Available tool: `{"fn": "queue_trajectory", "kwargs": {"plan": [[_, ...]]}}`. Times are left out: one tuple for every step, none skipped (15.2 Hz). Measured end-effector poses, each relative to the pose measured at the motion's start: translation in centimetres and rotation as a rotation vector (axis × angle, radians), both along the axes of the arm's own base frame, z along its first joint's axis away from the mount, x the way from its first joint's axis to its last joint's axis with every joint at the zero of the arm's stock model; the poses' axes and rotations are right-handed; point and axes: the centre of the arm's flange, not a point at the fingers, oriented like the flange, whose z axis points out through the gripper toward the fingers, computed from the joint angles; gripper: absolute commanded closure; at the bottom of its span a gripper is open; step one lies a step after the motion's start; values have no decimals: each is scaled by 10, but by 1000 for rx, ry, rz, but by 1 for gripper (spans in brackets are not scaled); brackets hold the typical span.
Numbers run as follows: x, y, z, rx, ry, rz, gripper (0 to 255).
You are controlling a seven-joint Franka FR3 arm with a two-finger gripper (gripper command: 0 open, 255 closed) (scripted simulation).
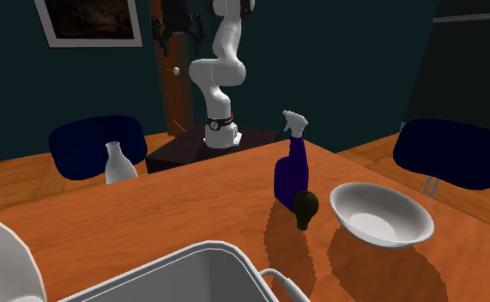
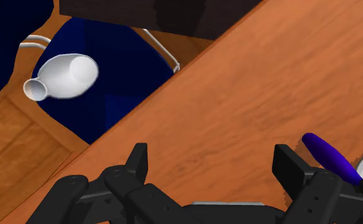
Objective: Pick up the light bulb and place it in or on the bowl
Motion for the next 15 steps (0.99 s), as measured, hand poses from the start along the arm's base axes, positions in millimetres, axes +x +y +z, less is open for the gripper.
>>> {"fn": "queue_trajectory", "kwargs": {"plan": [[0,0,0,0,0,0,0],[3,5,-3,-1,1,0,0],[7,14,-7,-3,2,0,0],[13,22,-13,-5,4,0,0],[17,32,-18,-7,6,-1,0],[24,45,-25,-9,7,0,0],[28,52,-28,-11,9,-1,0],[35,65,-34,-13,10,0,0],[43,76,-39,-15,11,-1,0],[47,86,-44,-18,13,-1,0],[52,97,-50,-20,14,-1,0],[61,108,-55,-22,15,-2,0],[64,119,-62,-24,18,-3,0],[70,130,-69,-26,19,-3,0],[71,141,-76,-29,21,-3,0]]}}
